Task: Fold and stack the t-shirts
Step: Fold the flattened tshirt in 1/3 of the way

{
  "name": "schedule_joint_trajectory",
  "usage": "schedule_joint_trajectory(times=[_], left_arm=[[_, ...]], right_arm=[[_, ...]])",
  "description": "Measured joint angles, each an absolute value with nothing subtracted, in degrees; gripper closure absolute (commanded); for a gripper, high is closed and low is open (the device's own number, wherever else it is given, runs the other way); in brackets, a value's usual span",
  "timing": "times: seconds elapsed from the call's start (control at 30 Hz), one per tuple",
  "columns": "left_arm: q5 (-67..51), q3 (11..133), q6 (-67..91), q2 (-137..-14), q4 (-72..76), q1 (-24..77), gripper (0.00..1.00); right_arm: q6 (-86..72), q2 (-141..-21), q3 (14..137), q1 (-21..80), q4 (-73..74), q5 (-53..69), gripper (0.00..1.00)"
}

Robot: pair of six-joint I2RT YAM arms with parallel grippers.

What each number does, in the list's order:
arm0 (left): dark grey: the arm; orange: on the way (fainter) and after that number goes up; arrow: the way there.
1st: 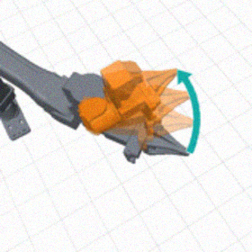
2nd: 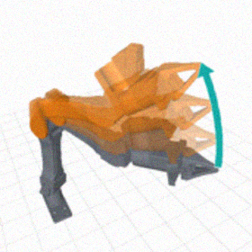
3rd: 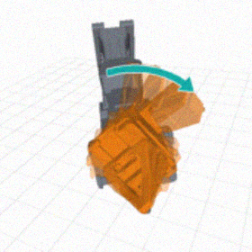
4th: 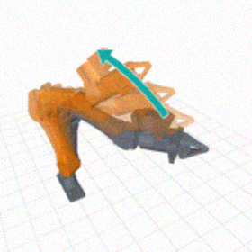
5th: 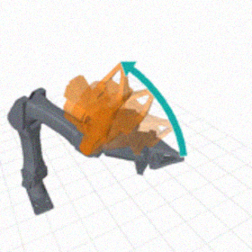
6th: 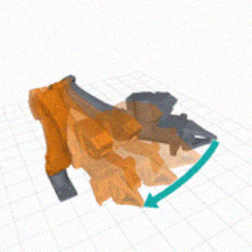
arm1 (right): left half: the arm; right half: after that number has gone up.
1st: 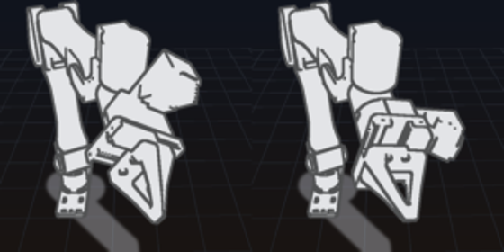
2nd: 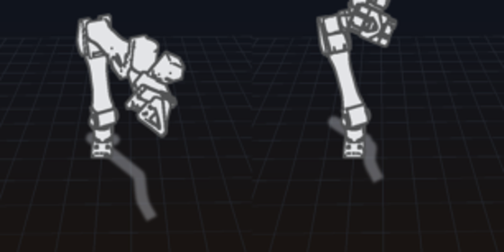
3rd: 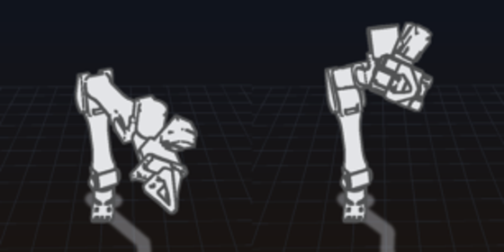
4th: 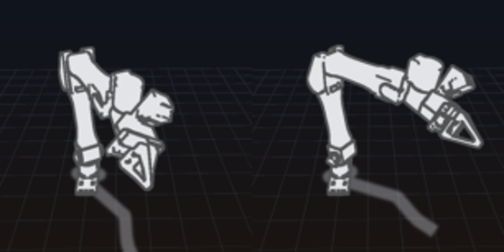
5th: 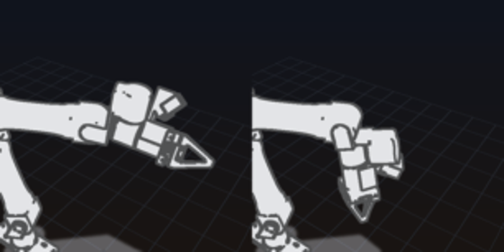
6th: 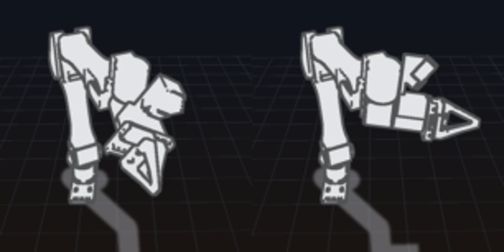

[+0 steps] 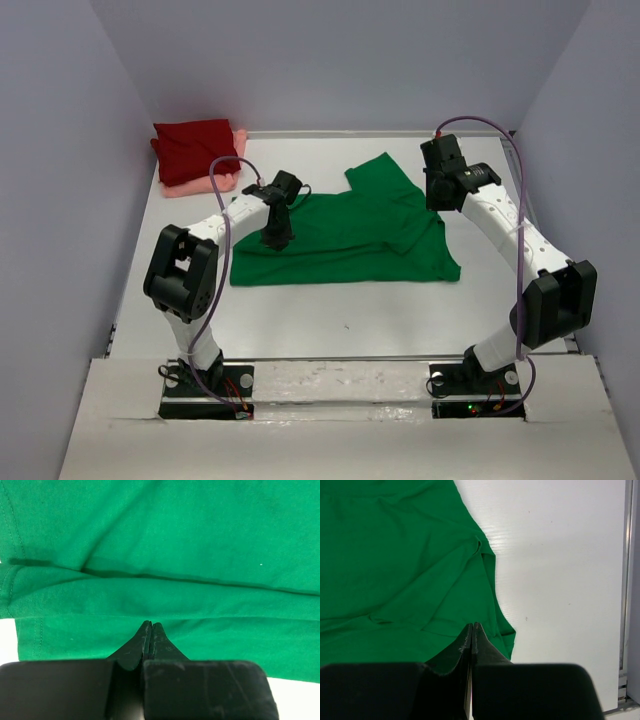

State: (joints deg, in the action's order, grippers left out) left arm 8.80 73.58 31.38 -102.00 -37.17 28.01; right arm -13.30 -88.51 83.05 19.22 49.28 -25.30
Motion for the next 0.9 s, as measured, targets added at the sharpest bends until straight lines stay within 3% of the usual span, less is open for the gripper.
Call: schedule_joint_trajectory(times=[0.9], left_arm=[[7.75, 70.43, 32.08, -105.32, -36.53, 28.25, 1.0]], right_arm=[[-13.32, -88.51, 83.02, 19.22, 49.23, -25.96, 1.0]])
